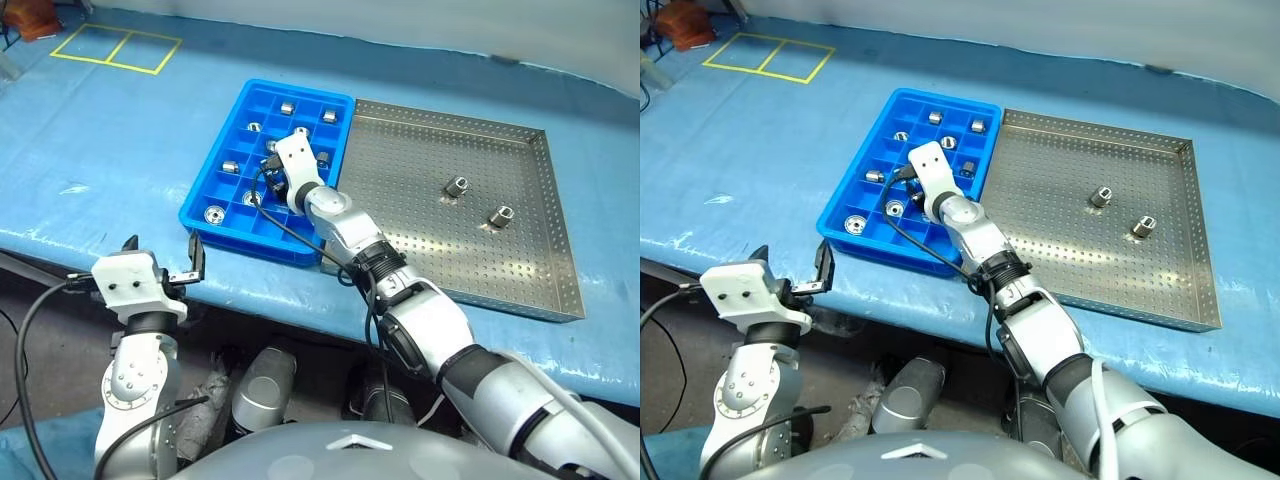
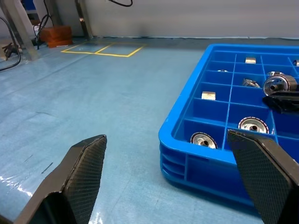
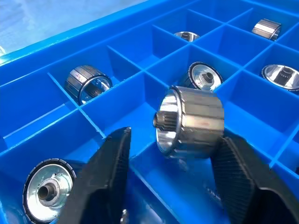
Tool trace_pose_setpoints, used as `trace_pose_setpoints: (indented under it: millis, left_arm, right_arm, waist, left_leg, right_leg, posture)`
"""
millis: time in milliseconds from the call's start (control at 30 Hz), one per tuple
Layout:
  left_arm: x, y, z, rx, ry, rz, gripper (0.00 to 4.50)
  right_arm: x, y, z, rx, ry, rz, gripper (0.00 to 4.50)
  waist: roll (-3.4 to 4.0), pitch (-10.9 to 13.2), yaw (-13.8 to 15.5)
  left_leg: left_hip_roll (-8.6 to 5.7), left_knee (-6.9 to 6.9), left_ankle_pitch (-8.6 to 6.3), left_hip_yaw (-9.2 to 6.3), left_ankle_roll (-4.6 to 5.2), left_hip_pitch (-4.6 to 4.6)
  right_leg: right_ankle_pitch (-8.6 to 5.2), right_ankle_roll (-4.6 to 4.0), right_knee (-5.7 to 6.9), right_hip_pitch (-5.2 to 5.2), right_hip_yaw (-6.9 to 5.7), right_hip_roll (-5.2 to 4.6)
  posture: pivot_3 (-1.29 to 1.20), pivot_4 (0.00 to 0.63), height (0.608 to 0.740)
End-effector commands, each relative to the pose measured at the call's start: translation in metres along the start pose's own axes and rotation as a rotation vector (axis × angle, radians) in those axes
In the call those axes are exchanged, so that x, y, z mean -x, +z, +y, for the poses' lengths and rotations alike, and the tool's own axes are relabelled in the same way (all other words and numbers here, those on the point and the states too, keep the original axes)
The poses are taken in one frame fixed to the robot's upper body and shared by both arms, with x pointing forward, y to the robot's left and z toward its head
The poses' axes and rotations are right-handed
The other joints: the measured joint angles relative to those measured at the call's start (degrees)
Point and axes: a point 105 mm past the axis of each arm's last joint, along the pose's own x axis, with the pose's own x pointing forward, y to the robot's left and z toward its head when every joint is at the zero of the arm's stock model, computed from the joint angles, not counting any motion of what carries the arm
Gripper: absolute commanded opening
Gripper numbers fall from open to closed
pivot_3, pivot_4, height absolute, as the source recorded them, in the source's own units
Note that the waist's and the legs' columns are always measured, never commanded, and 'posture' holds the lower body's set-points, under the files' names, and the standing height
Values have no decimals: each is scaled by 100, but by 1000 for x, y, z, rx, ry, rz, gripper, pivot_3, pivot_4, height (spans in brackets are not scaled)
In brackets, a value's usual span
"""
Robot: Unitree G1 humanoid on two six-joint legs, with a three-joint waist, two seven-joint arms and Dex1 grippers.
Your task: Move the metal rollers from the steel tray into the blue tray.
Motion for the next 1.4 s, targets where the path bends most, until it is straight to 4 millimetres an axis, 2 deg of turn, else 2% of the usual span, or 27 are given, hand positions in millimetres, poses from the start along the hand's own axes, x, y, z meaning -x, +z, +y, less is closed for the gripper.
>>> trace_pose_setpoints:
  millis: [33,100,133,367,433,567,700,800,900,1000,1133,1300,1400]
  left_arm:
    - [-5,10,-9,11,-51,-50,4500]
    - [-9,10,-13,24,-77,-55,4500]
    - [-11,11,-15,25,-89,-57,4500]
    - [-30,11,-39,32,-221,-60,4500]
    - [-37,10,-50,36,-278,-59,4500]
    - [-43,12,-75,39,-391,-66,4500]
    - [-45,12,-92,37,-471,-69,4500]
    - [-42,11,-113,46,-559,-62,4500]
    - [-35,10,-131,49,-631,-57,4500]
    - [-27,8,-145,45,-690,-50,4500]
    - [-19,6,-153,60,-721,-42,4500]
    - [-15,5,-155,68,-718,-36,4500]
    - [-16,5,-153,74,-704,-32,4500]
  right_arm:
    - [0,52,57,-108,113,-144,3613]
    - [5,58,51,-137,93,-168,4303]
    - [7,60,49,-153,86,-177,4485]
    - [34,74,-6,-232,-103,-268,4485]
    - [41,71,-39,-209,-238,-281,4485]
    - [51,59,-86,-137,-460,-275,4485]
    - [54,50,-113,-132,-568,-256,4485]
    - [55,42,-135,-145,-638,-216,4485]
    - [53,41,-146,-139,-672,-195,4485]
    - [49,36,-153,-160,-689,-166,4485]
    - [42,34,-152,-184,-665,-154,4485]
    - [34,34,-144,-245,-616,-154,4485]
    - [31,27,-142,-274,-605,-130,4485]
  waist:
    - [1,1,15]
    - [2,1,13]
    - [2,1,9]
    - [2,0,-153]
    - [3,-1,-288]
    - [4,-1,-737]
    - [3,-2,-1292]
    - [7,-2,-1710]
    - [8,-2,-2022]
    - [9,-2,-2189]
    - [12,0,-2229]
    - [13,1,-2178]
    - [13,1,-2125]
  left_leg:
    - [2,1,0,0,-1,-6]
    - [4,2,2,-1,-3,-14]
    - [5,3,1,-1,-4,-18]
    - [3,14,-1,-3,-6,-25]
    - [3,23,-1,-3,-5,-25]
    - [4,40,1,-1,-4,-24]
    - [1,41,4,-2,2,-19]
    - [2,35,4,1,4,-12]
    - [2,34,4,3,8,-7]
    - [3,28,2,7,12,11]
    - [4,20,1,7,20,60]
    - [2,36,3,6,24,58]
    - [1,38,4,4,26,59]
  right_leg:
    - [0,0,0,-6,0,2]
    - [0,0,0,-13,-1,5]
    - [0,0,-1,-15,-1,5]
    - [1,1,-4,-10,-4,4]
    - [3,4,-5,-6,-4,3]
    - [9,11,0,1,-4,5]
    - [24,6,0,15,1,1]
    - [51,-8,2,15,6,1]
    - [64,12,3,20,11,1]
    - [63,13,6,31,17,2]
    - [33,22,6,72,17,3]
    - [24,10,6,79,19,3]
    - [25,10,6,82,19,3]
  posture:
    - [489,150,740]
    - [462,150,740]
    - [436,150,740]
    - [289,150,740]
    - [252,150,740]
    - [177,150,740]
    - [136,150,740]
    - [116,150,740]
    - [116,150,740]
    - [123,150,740]
    - [159,150,740]
    - [191,150,740]
    - [208,150,740]
